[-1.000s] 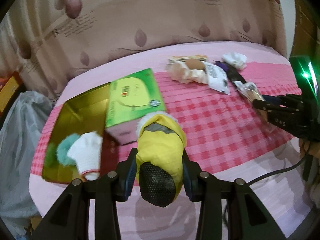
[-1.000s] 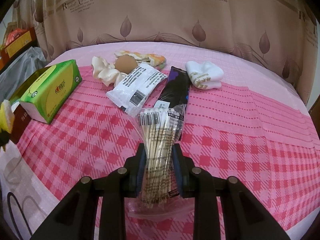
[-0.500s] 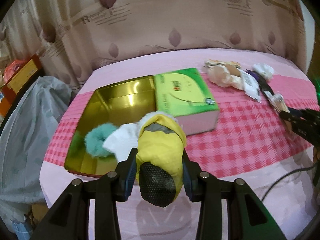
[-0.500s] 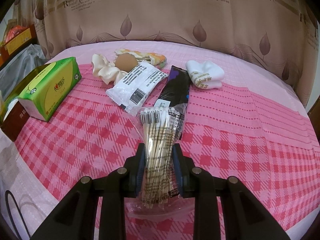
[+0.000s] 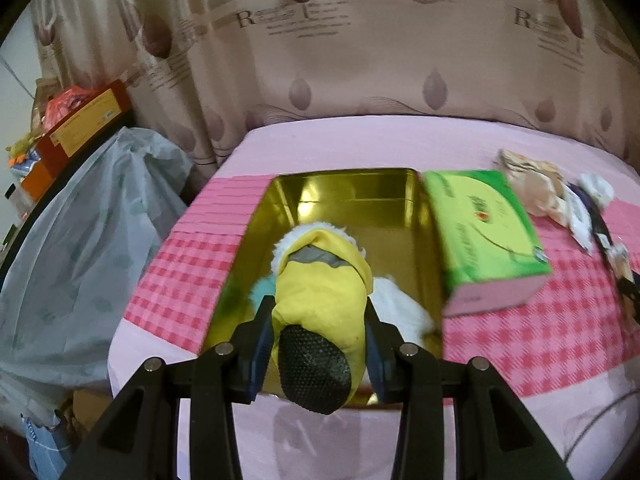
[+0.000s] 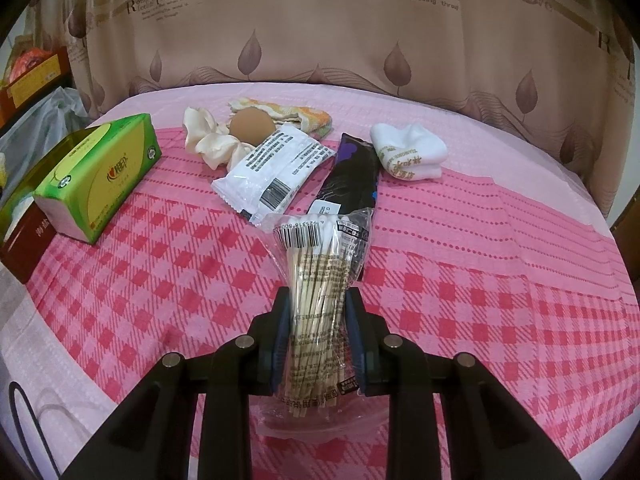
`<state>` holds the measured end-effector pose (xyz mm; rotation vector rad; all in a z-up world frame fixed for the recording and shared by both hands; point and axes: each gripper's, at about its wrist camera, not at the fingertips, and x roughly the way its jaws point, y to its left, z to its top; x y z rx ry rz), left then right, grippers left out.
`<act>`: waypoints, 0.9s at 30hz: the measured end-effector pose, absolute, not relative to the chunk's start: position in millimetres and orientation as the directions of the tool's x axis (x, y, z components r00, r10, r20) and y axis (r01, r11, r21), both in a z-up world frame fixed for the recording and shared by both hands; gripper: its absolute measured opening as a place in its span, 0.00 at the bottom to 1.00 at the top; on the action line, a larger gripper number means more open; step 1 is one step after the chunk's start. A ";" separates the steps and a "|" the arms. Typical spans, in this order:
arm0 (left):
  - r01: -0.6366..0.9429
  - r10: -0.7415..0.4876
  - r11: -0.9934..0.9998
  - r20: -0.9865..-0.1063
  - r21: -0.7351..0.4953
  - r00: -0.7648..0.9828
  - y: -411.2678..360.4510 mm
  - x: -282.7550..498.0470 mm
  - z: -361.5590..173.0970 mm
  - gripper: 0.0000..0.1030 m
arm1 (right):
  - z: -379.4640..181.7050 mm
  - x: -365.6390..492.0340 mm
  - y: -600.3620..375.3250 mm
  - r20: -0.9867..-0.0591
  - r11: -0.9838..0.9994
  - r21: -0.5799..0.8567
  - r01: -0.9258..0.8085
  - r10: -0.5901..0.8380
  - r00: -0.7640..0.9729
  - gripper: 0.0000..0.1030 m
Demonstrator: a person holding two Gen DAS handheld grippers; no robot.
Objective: Organize soft objects
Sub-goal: 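Carry the yellow plush toy into the gold tin and open the left gripper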
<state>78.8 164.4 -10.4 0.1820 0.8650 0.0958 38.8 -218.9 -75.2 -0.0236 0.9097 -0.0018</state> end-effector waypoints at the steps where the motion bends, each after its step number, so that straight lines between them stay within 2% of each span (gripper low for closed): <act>1: -0.015 0.162 0.980 -0.751 0.199 0.640 168.0 82.8 -11.7 0.39 | -74.8 38.4 -220.4 -0.789 1.000 -0.019 -0.006 -0.011 0.615 0.23; 11: -0.044 0.201 0.975 -0.784 0.217 0.587 194.7 131.2 -30.9 0.39 | -65.0 31.4 -218.8 -0.766 1.000 -0.013 0.001 -0.010 0.643 0.22; 20: -0.035 0.180 0.981 -0.837 0.190 0.516 205.1 154.5 -57.7 0.40 | -52.3 18.7 -204.8 -0.747 1.000 0.011 -0.003 0.010 0.665 0.22; 27: -0.040 0.179 0.982 -0.842 0.184 0.509 209.4 156.9 -61.0 0.44 | -44.5 9.7 -191.0 -0.740 1.000 0.014 -0.016 0.021 0.672 0.22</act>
